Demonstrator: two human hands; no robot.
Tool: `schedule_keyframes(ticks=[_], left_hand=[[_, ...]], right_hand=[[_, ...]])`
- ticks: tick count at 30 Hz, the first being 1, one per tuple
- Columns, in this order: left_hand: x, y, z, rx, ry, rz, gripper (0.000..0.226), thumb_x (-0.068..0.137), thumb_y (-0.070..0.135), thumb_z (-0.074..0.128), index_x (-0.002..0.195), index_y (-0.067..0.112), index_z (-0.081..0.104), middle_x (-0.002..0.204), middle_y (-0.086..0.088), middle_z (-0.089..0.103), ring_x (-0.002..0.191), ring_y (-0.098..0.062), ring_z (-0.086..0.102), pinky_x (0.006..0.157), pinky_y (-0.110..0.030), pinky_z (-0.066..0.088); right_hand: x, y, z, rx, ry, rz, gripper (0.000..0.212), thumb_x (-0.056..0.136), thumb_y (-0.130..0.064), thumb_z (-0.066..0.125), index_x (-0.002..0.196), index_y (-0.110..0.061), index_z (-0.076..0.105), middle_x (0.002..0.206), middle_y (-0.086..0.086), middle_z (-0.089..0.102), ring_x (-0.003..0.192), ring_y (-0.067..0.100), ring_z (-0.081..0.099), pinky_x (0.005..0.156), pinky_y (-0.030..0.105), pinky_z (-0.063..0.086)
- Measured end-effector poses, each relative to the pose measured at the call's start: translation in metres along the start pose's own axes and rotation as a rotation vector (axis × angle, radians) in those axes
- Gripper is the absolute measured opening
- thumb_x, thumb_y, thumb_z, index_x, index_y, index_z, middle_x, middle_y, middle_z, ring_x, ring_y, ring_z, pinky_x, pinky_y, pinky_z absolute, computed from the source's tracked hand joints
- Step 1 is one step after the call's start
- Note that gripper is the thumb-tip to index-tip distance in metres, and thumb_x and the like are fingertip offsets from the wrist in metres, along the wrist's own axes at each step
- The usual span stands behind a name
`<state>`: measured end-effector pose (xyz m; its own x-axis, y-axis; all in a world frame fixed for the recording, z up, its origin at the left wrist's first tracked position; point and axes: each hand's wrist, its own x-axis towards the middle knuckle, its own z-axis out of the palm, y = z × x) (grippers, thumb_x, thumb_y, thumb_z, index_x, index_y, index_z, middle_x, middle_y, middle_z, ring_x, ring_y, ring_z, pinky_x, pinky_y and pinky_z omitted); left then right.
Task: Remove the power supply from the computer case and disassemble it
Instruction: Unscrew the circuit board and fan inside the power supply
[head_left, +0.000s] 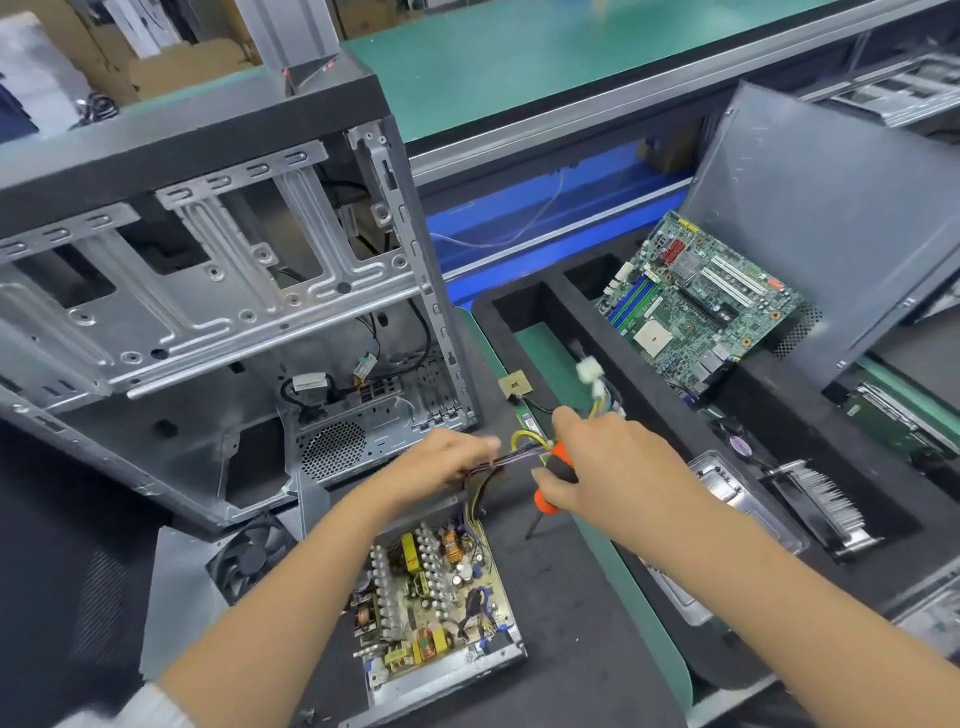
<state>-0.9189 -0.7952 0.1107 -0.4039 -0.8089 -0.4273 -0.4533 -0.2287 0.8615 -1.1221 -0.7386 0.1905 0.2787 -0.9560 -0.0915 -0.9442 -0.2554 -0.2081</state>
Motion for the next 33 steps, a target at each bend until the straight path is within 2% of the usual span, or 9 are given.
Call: schedule_keyframes(ticks=[3,6,10,14,19,24,28,30,33], left_hand=[[0.022,-0.004,-0.013,0.062,-0.093,-0.155,0.045,0.105,0.032,0.037,0.084,0.011,0.07,0.052,0.008,0.03,0.045,-0.009,0.026,0.046,-0.022,0.023],[0.038,-0.016,-0.017,0.593,-0.175,-0.059,0.023,0.095,0.018,0.061,0.073,0.011,0.062,0.054,0.005,0.041,0.048,-0.007,0.035,0.055,-0.025,0.03],[0.055,-0.026,-0.015,0.898,-0.221,-0.202,0.033,0.081,0.031,0.075,0.061,0.009,0.06,0.051,0.002,0.036,0.055,-0.016,0.031,0.051,-0.028,0.028],[0.062,-0.025,-0.011,0.909,-0.215,-0.234,0.058,0.058,0.057,0.086,0.047,0.013,0.05,0.044,0.005,0.034,0.053,-0.018,0.03,0.051,-0.027,0.028],[0.06,-0.022,-0.005,0.878,-0.245,-0.22,0.049,0.065,0.044,0.088,0.046,0.016,0.052,0.047,0.005,0.04,0.054,-0.016,0.035,0.051,-0.026,0.033],[0.05,-0.019,-0.009,0.893,-0.205,-0.191,0.014,0.089,0.01,0.06,0.078,0.005,0.067,0.067,-0.008,0.05,0.068,-0.024,0.04,0.063,-0.03,0.036],[0.03,-0.012,-0.019,0.605,0.032,-0.219,0.021,0.094,0.02,0.051,0.076,0.01,0.051,0.066,-0.006,0.041,0.061,-0.019,0.035,0.054,-0.029,0.026],[0.011,-0.008,-0.025,0.112,0.168,-0.258,0.024,0.093,0.018,0.04,0.069,0.014,0.041,0.056,0.002,0.03,0.049,-0.014,0.025,0.046,-0.023,0.02],[-0.024,-0.006,-0.034,-0.55,0.239,-0.2,0.03,0.095,0.015,0.028,0.065,0.019,0.029,0.054,0.006,0.022,0.042,-0.009,0.016,0.036,-0.019,0.015]], right_hand=[[-0.001,0.002,0.001,0.002,-0.001,0.006,0.037,0.091,-0.048,0.049,0.086,-0.017,0.029,0.063,-0.004,0.029,0.066,0.025,0.04,0.05,0.031,0.029],[0.0,0.003,0.002,0.002,0.004,0.006,0.039,0.091,-0.049,0.049,0.084,-0.017,0.028,0.062,-0.004,0.031,0.069,0.027,0.043,0.054,0.031,0.032],[0.002,0.002,0.002,-0.006,-0.001,0.015,0.038,0.091,-0.05,0.049,0.086,-0.017,0.029,0.063,-0.003,0.029,0.066,0.027,0.041,0.046,0.031,0.025],[0.001,0.0,0.002,0.002,0.014,0.033,0.037,0.09,-0.05,0.05,0.086,-0.018,0.031,0.063,-0.003,0.028,0.051,0.019,0.029,0.047,0.031,0.027],[0.003,-0.001,0.002,0.006,0.033,0.025,0.037,0.09,-0.05,0.05,0.085,-0.019,0.031,0.063,-0.004,0.03,0.058,0.022,0.036,0.05,0.032,0.029],[0.003,-0.008,0.001,-0.003,0.059,-0.023,0.037,0.091,-0.049,0.047,0.083,-0.019,0.028,0.062,-0.005,0.032,0.068,0.026,0.042,0.048,0.031,0.026],[0.002,-0.012,0.003,0.025,0.133,0.019,0.038,0.084,-0.057,0.052,0.082,-0.023,0.036,0.063,-0.006,0.037,0.069,0.025,0.044,0.055,0.031,0.033],[0.0,-0.013,0.006,0.099,0.178,0.105,0.044,0.074,-0.066,0.058,0.077,-0.023,0.045,0.061,-0.007,0.045,0.068,0.021,0.048,0.055,0.029,0.036],[0.0,-0.013,0.017,0.472,0.216,0.24,0.041,0.071,-0.062,0.066,0.069,-0.023,0.052,0.063,-0.005,0.058,0.067,0.016,0.052,0.062,0.032,0.047]])
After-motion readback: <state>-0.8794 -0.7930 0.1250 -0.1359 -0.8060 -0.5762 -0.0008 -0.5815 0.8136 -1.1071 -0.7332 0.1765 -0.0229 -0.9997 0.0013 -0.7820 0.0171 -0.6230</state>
